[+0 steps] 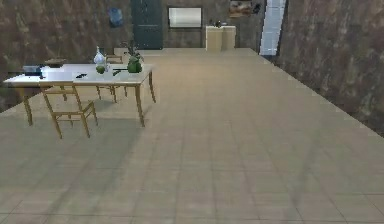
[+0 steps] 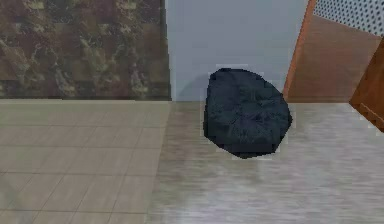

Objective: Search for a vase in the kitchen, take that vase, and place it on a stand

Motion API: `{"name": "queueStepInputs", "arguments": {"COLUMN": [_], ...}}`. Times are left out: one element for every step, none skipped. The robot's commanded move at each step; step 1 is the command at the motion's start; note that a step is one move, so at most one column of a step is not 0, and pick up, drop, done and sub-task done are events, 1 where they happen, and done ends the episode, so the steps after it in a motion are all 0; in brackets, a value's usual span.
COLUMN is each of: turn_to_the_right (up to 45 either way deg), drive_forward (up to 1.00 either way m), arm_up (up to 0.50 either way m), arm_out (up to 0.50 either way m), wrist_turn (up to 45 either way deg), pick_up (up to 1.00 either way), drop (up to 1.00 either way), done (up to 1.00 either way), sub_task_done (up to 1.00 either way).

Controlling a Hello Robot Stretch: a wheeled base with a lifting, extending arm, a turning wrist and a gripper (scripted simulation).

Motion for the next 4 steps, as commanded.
{"name": "queueStepInputs", "arguments": {"turn_to_the_right": [0.0,0.0,0.0,-3.0], "drive_forward": [1.0,1.0,1.0,0.0], "arm_up": [0.0,0.0,0.0,0.0], "arm_out": [0.0,0.0,0.0,0.0], "wrist_turn": [0.0,0.0,0.0,0.0], "pick_up": [0.0,0.0,0.0,0.0], "drop": [0.0,0.0,0.0,0.0], "done": [0.0,0.0,0.0,0.0], "sub_task_done": [0.0,0.0,0.0,0.0]}}
